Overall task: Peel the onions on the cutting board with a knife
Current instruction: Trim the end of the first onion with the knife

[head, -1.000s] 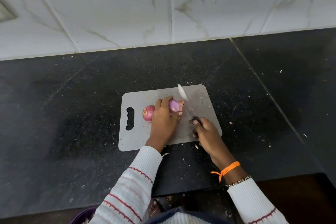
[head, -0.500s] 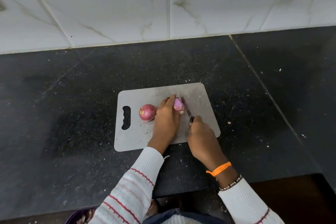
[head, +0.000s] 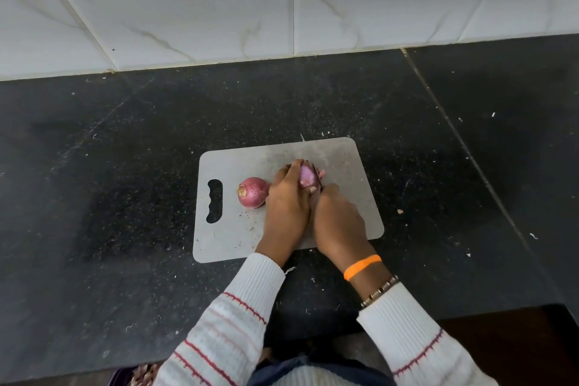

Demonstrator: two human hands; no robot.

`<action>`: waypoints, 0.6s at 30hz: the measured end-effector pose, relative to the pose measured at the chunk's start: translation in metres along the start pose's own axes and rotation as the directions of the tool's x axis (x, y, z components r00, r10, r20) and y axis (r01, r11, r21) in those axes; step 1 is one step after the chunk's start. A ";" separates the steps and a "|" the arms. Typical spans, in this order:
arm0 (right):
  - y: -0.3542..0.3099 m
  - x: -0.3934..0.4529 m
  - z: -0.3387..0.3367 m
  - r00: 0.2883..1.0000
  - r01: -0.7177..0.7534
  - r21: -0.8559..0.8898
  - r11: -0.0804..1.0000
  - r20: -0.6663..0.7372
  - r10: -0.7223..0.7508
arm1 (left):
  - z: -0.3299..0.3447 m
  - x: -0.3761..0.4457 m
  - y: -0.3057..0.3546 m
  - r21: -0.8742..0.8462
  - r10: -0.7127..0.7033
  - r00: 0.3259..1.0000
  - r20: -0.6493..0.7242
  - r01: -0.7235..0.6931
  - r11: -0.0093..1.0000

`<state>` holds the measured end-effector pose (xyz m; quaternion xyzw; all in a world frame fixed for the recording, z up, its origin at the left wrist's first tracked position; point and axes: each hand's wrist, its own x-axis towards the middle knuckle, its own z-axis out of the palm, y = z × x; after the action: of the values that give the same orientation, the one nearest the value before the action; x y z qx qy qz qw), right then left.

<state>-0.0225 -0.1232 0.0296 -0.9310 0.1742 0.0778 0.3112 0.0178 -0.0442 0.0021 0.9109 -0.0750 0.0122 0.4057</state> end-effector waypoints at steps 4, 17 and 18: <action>0.004 -0.004 0.001 1.000 0.017 -0.052 0.998 0.005 -0.017 | 0.000 0.000 0.000 -0.016 -0.032 0.999 -0.011 0.032 0.999; 0.008 0.005 0.011 1.000 0.021 -0.058 0.998 -0.002 -0.021 | 0.000 0.003 -0.002 -0.072 -0.063 0.998 -0.014 0.062 0.995; 0.008 0.006 0.012 1.000 0.020 -0.059 0.998 -0.001 -0.020 | 0.000 0.003 -0.001 -0.070 -0.060 0.998 -0.009 0.060 0.996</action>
<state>-0.0209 -0.1236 0.0143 -0.9415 0.1627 0.0789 0.2843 0.0211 -0.0437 0.0018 0.8978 -0.0458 0.0024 0.4379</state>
